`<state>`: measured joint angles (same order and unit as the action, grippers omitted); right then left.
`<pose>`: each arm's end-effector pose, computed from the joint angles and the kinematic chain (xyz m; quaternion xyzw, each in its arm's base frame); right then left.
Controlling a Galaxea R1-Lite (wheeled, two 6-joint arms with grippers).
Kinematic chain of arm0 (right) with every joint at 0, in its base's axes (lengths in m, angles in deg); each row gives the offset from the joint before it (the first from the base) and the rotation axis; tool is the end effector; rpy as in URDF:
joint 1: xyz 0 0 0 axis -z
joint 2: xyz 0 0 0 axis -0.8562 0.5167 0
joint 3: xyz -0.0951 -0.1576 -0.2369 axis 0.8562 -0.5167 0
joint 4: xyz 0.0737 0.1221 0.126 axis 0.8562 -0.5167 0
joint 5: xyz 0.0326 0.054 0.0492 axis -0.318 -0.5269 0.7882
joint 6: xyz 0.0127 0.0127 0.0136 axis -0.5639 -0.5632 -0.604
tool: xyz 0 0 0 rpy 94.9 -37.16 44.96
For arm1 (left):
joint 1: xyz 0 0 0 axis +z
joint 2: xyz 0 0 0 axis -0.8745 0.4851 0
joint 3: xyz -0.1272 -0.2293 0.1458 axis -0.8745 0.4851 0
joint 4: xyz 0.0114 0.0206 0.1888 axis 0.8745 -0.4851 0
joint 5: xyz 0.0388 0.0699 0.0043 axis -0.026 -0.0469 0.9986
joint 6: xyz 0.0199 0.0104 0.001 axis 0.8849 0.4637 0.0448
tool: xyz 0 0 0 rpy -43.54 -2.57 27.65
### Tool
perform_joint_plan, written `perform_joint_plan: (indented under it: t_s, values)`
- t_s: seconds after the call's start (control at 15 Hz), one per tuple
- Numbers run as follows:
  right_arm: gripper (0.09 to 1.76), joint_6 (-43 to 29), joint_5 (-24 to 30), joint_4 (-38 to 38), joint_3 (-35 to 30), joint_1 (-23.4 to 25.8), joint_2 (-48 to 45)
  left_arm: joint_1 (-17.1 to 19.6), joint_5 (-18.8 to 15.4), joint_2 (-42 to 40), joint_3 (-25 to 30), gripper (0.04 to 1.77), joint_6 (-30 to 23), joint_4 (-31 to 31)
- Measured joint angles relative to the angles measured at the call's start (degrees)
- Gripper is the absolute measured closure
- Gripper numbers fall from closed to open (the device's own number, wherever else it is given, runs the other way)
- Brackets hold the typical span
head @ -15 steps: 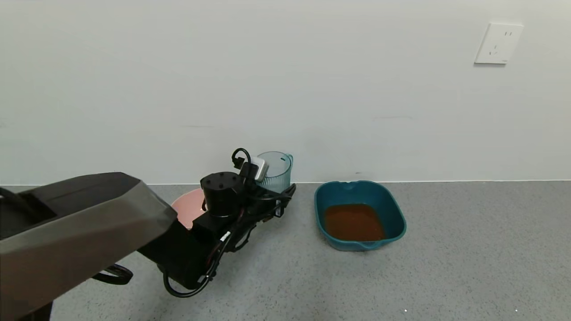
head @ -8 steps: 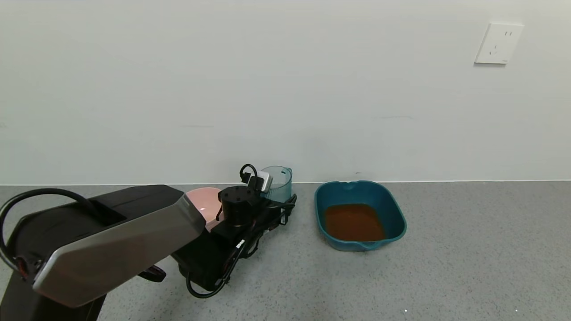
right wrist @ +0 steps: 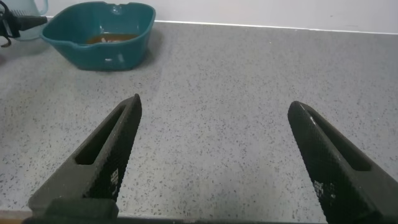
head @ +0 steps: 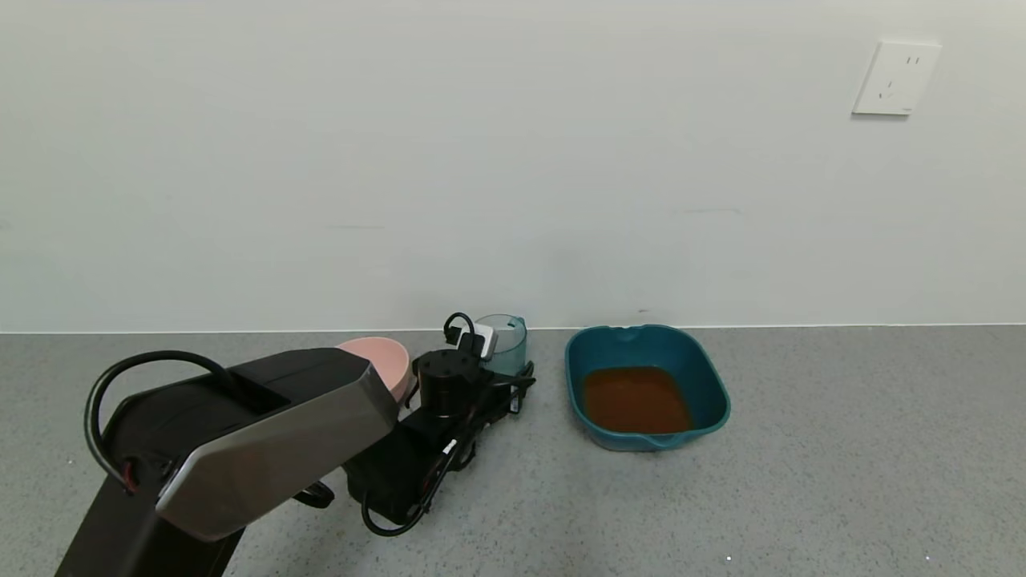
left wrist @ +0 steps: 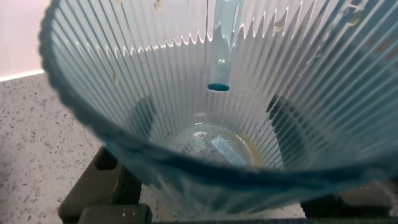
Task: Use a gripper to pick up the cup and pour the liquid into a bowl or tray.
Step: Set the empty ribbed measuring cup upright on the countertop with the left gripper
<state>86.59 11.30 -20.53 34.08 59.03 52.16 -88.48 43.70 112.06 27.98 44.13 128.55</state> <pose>-0.0228 0.0001 0.0744 -0.0018 0.0054 0.0009 1.0000 0.3903 -0.1986 0.0135 0.0144 0.0708 -0.1475 0.9864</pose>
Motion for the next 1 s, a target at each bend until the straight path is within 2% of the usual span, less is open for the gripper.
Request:
perform_joint_plan:
  t_s: [1.0]
  values:
    - [0.14, 0.0, 0.0, 0.0, 0.0, 0.0, 0.0, -0.4, 0.2, 2.1, -0.3, 0.48, -2.5, 0.2]
